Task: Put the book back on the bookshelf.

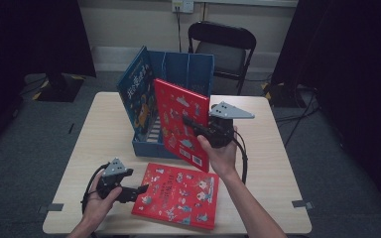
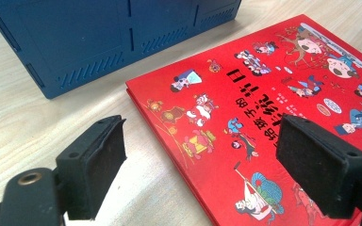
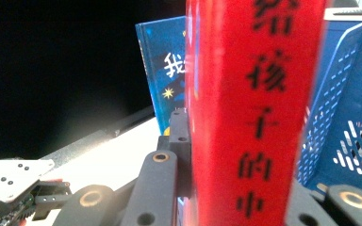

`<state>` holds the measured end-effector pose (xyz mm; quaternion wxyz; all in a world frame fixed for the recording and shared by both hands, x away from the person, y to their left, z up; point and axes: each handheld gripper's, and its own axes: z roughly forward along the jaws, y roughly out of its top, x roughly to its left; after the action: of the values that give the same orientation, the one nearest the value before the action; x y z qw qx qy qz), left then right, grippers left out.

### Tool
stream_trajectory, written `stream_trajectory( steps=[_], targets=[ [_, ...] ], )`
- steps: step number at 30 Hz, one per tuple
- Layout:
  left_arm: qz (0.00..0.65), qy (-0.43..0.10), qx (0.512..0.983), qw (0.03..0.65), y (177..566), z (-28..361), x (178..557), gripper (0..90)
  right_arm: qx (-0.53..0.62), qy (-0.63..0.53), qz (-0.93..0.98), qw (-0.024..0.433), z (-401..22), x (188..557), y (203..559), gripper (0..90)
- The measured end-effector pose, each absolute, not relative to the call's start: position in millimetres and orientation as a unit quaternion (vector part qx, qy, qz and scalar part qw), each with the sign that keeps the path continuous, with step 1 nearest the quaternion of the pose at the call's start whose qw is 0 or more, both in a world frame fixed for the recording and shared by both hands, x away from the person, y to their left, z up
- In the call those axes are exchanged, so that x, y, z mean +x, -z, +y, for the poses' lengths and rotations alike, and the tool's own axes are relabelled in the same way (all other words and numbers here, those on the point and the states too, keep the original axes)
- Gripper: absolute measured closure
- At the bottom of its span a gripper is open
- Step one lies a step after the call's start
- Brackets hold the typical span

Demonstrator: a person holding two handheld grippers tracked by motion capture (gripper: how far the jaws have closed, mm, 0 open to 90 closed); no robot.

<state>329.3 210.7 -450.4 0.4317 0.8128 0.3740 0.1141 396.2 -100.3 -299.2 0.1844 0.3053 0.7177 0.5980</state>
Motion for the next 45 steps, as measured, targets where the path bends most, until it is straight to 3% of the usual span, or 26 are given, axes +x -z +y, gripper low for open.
stream_trajectory(
  steps=[30, 45],
  targets=[
    [0.377, -0.119, 0.813, 0.428, 451, 213, 330, 16.0, 0.395, -0.545, 0.687, 0.275, -58, 461, 303, 80.8],
    [0.375, -0.118, 0.815, 0.425, 452, 213, 330, 16.1, 0.434, -0.528, 0.669, 0.293, -39, 490, 313, 80.8]
  ],
)
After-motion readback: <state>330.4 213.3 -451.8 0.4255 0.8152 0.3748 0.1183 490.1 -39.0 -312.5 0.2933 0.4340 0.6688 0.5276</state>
